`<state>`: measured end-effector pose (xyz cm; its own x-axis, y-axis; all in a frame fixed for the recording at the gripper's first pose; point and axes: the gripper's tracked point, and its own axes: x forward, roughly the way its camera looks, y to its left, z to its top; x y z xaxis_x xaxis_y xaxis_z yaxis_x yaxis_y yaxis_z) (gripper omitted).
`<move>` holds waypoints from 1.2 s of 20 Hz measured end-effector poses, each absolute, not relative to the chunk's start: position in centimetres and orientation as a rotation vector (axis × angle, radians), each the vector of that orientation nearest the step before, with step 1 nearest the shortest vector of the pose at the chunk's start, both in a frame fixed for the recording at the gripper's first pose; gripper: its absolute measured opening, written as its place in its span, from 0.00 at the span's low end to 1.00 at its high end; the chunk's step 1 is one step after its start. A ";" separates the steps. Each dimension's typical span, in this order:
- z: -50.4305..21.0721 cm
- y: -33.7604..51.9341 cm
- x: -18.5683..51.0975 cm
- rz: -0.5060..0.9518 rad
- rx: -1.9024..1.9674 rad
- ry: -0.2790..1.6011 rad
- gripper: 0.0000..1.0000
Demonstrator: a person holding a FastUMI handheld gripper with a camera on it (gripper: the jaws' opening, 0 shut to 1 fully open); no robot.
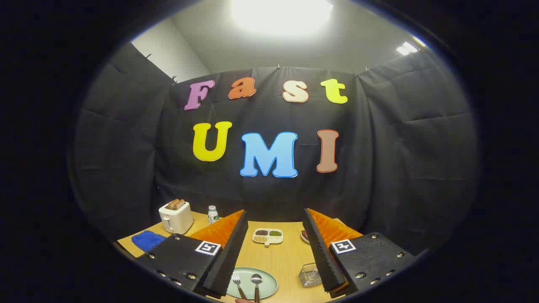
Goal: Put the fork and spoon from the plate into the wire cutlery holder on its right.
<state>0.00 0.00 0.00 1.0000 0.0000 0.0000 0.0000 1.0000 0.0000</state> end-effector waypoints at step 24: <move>-7.8 -0.3 1.1 0.028 -0.027 0.201 0.80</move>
<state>1.12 -0.26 -7.85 0.9795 0.0247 -0.1999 -0.0300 0.9993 -0.0238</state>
